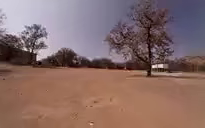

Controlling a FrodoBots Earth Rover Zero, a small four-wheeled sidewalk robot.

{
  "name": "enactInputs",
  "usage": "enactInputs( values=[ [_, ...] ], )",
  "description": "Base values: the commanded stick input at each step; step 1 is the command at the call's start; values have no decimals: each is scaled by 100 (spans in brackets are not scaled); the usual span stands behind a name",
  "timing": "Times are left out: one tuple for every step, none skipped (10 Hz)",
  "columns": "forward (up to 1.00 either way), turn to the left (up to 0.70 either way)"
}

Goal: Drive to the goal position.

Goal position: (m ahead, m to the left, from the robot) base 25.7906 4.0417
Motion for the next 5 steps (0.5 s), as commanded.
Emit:
enactInputs(
  values=[
    [100,0],
    [100,0],
    [100,0],
    [100,0],
    [100,0]
  ],
)
